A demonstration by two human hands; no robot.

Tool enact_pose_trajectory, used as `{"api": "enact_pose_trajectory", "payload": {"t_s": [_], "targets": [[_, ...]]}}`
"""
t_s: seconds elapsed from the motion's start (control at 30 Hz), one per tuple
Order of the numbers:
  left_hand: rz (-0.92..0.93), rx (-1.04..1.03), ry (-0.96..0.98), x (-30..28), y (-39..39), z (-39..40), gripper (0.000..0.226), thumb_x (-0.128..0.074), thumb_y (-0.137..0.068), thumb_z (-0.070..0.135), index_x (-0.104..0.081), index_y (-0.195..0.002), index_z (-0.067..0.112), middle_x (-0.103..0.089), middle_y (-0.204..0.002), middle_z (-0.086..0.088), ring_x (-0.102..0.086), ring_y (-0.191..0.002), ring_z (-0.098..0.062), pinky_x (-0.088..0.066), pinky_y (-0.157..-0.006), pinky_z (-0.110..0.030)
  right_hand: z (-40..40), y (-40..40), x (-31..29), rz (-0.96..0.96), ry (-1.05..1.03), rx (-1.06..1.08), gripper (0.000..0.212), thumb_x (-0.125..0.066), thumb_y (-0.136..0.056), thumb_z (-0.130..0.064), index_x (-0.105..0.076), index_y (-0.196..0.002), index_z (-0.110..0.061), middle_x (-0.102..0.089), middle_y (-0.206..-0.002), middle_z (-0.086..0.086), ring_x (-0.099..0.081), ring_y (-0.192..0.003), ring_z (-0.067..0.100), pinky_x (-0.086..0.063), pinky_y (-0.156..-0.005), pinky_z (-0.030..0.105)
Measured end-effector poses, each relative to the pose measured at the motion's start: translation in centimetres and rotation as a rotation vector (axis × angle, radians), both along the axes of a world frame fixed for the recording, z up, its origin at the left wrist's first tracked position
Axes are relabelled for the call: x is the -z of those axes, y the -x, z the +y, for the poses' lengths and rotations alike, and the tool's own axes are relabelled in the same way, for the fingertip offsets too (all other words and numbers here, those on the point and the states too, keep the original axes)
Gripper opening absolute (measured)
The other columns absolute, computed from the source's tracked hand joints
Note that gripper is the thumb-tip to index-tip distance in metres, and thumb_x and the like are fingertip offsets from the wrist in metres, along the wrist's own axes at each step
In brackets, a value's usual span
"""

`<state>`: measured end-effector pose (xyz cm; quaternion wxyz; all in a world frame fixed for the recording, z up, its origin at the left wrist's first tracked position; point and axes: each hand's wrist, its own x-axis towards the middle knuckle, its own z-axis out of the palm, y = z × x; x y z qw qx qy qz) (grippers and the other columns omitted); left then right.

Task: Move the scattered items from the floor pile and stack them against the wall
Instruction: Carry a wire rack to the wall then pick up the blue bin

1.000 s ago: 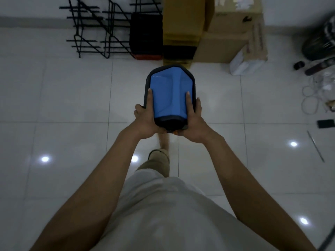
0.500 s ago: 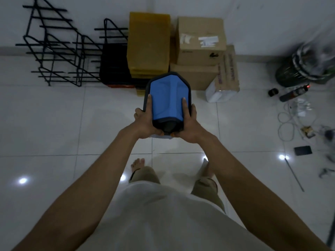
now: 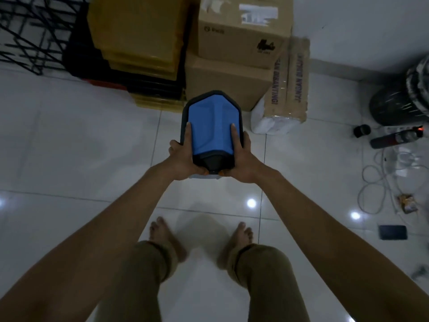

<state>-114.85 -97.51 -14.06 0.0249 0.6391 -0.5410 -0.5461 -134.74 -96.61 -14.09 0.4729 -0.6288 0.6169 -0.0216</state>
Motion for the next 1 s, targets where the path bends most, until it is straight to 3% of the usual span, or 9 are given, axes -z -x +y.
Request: {"api": "enact_pose_trajectory", "payload": {"t_s": [0.2, 0.33, 0.43, 0.57, 0.73, 0.87, 1.0], "targets": [[-0.045, 0.042, 0.048, 14.6, 3.9, -5.1, 0.141, -0.087, -0.065, 0.037, 0.033, -0.14, 0.041, -0.017, -0.134, -0.014, -0.024, -0.131, -0.037, -0.028, -0.113, -0.046, -5.2, 3.7, 14.2, -0.015, 0.017, -0.007, 0.132, -0.082, -0.076, -0.018, 0.029, -0.146, -0.033, 0.029, -0.155, 0.009, -0.009, -0.147, 0.03, -0.024, -0.114, 0.035], [-0.061, 0.077, 0.119, 22.2, 5.6, -8.4, 0.139, -0.084, -0.068, 0.04, 0.036, -0.139, 0.038, 0.003, -0.15, -0.02, -0.01, -0.141, -0.036, -0.02, -0.117, -0.047, -8.7, 5.7, 21.6, 0.008, 0.125, -0.034, 0.134, -0.083, -0.075, -0.018, 0.028, -0.147, -0.028, 0.02, -0.157, 0.013, -0.009, -0.147, 0.031, -0.024, -0.114, 0.035], [-0.093, 0.13, 0.188, 26.2, 6.2, -11.3, 0.137, -0.082, -0.07, 0.042, 0.038, -0.138, 0.036, 0.011, -0.154, -0.02, -0.01, -0.143, -0.036, -0.021, -0.117, -0.044, -11.3, 6.7, 25.1, 0.056, 0.193, -0.08, 0.131, -0.081, -0.077, -0.024, 0.03, -0.146, -0.029, 0.011, -0.158, 0.015, -0.015, -0.145, 0.031, -0.024, -0.113, 0.034], [-0.097, 0.166, 0.301, 29.3, 6.0, -15.2, 0.141, -0.082, -0.065, 0.051, 0.036, -0.14, 0.034, -0.003, -0.158, -0.011, -0.018, -0.142, -0.031, -0.027, -0.114, -0.037, -15.0, 8.1, 27.3, 0.153, 0.266, -0.097, 0.131, -0.083, -0.075, -0.036, 0.027, -0.145, -0.044, 0.013, -0.16, 0.011, -0.02, -0.144, 0.037, -0.031, -0.112, 0.041], [-0.207, 0.293, 0.326, 29.1, 6.0, -16.8, 0.157, -0.07, -0.037, 0.086, 0.038, -0.138, 0.034, -0.003, -0.16, -0.009, -0.016, -0.144, -0.031, -0.023, -0.117, -0.044, -16.2, 8.8, 27.8, 0.207, 0.312, -0.084, 0.127, -0.08, -0.077, -0.04, 0.026, -0.146, -0.042, 0.007, -0.16, 0.011, -0.018, -0.145, 0.037, -0.029, -0.115, 0.044], [-0.152, 0.334, 0.397, 28.9, 7.1, -15.8, 0.133, -0.071, -0.068, 0.066, 0.029, -0.145, 0.026, -0.01, -0.16, -0.006, -0.021, -0.143, -0.027, -0.024, -0.117, -0.035, -14.9, 9.9, 28.0, 0.218, 0.323, -0.018, 0.127, -0.08, -0.077, -0.039, 0.025, -0.148, -0.04, 0.004, -0.161, 0.012, -0.018, -0.145, 0.036, -0.027, -0.116, 0.044], [-0.197, 0.462, 0.449, 29.6, 8.3, -15.2, 0.128, -0.065, -0.071, 0.071, 0.03, -0.145, 0.027, -0.014, -0.16, -0.008, -0.026, -0.142, -0.027, -0.029, -0.115, -0.036, -14.1, 12.6, 27.6, 0.22, 0.322, -0.005, 0.126, -0.081, -0.077, -0.033, 0.023, -0.15, -0.036, 0.004, -0.161, 0.014, -0.013, -0.147, 0.033, -0.023, -0.117, 0.041]]}}
